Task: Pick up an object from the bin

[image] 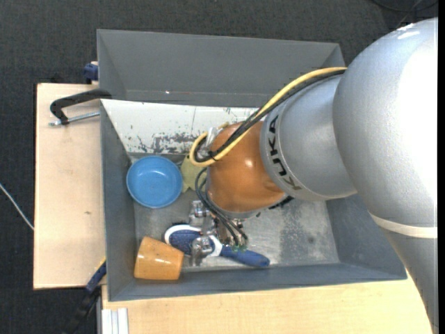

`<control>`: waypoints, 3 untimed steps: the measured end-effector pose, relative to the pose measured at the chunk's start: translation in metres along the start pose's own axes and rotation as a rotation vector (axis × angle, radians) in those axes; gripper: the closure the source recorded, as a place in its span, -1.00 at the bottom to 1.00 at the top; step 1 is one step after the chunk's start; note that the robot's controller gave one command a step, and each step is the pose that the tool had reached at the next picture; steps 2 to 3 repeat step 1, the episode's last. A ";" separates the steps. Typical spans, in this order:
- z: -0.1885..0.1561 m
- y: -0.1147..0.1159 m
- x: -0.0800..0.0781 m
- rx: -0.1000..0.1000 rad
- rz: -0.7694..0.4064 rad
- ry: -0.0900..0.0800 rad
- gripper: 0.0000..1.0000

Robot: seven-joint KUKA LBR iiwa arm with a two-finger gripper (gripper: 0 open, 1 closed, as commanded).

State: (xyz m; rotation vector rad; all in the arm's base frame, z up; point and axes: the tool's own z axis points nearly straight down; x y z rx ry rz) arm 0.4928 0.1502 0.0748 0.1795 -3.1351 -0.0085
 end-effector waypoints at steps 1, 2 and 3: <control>-0.132 -0.022 -0.011 0.005 -0.191 -0.013 1.00; -0.132 -0.022 -0.011 0.005 -0.191 -0.013 1.00; -0.132 -0.022 -0.011 0.005 -0.191 -0.013 1.00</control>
Offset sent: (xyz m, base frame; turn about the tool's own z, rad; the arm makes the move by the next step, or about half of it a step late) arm 0.0113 -0.0224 0.1271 -0.1919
